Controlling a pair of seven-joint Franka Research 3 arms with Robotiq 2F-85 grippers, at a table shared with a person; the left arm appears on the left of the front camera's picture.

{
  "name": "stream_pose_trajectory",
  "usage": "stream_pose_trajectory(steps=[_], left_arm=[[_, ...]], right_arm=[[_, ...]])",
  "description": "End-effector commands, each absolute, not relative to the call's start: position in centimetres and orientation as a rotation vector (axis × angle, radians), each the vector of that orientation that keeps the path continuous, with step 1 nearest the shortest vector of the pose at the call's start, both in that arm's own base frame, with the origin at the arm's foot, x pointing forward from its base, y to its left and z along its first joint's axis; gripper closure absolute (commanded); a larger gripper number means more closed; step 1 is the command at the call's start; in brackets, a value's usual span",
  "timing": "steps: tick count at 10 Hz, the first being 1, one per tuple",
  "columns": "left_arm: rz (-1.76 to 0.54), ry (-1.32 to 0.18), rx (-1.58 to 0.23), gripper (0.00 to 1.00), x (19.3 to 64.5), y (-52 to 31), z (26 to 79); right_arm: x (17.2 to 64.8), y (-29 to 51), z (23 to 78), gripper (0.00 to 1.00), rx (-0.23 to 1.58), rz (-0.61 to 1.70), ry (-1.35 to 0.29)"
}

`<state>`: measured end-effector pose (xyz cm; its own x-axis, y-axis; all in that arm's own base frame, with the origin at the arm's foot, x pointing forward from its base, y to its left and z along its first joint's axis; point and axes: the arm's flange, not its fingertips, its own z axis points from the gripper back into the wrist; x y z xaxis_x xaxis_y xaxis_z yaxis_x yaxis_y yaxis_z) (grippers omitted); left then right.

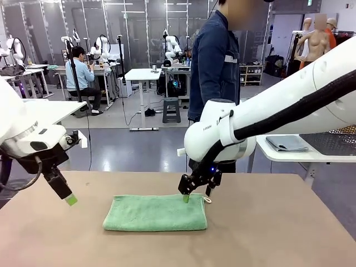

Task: Fold the towels and place them in the basket.
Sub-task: When a person lays out a Towel with hook on the table, fold it in half twice.

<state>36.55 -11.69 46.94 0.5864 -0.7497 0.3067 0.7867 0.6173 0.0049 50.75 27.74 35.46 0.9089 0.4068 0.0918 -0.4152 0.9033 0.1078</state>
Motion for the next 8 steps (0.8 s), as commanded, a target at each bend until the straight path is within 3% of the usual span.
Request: stream_pose_trajectory(steps=[1,4,8], left_arm=[[-0.854,-0.283,-0.102,0.0,31.8,-11.8,48.4],[-0.809,-0.468,-0.114,0.0,27.7,-10.0,50.9],[-0.797,-0.498,-0.078,0.0,25.5,-9.2,55.2]], right_arm=[[49.7,28.1,34.5,0.0,0.063,0.271,-0.065],[50.5,27.2,33.0,0.0,0.027,0.143,-0.083],[51.3,27.6,31.7,0.0,0.001,0.11,-0.076]])
